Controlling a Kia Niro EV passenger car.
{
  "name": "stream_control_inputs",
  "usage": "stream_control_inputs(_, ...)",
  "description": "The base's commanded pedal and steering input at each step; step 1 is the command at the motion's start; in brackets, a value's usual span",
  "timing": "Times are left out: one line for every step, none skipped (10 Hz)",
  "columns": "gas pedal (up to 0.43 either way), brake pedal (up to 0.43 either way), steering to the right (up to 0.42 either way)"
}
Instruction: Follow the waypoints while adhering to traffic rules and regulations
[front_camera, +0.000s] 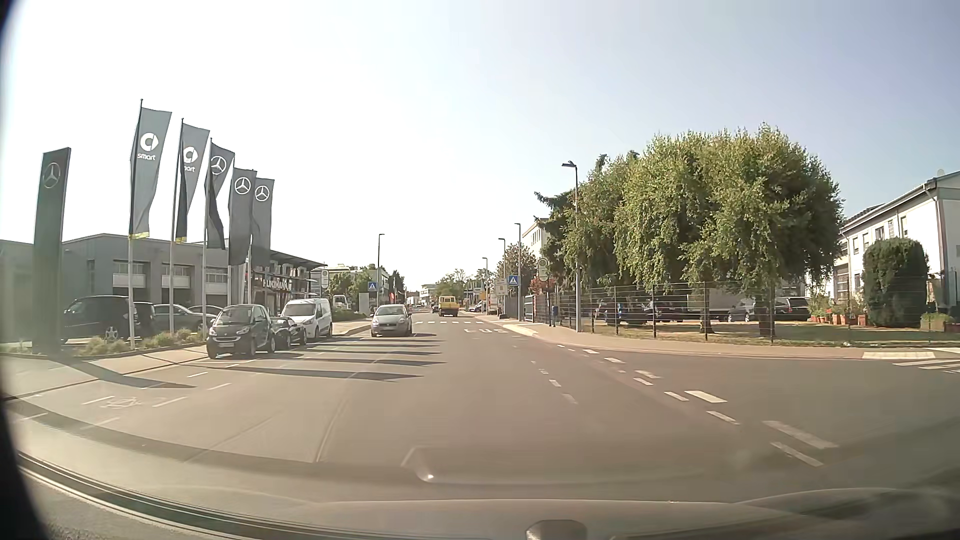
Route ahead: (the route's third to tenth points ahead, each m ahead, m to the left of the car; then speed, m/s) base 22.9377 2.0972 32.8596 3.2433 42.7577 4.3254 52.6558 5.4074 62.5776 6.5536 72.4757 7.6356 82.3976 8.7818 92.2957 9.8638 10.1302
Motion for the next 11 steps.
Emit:
stream_control_inputs(0.079,0.018,-0.015)
stream_control_inputs(0.079,0.018,-0.015)
stream_control_inputs(0.059,0.012,-0.015)
stream_control_inputs(0.039,0.018,-0.016)
stream_control_inputs(0.028,0.018,-0.016)
stream_control_inputs(0.028,0.012,-0.016)
stream_control_inputs(0.020,0.018,-0.016)
stream_control_inputs(0.020,0.018,-0.018)
stream_control_inputs(0.020,0.018,-0.018)
stream_control_inputs(0.020,0.018,-0.018)
stream_control_inputs(0.020,0.018,-0.020)
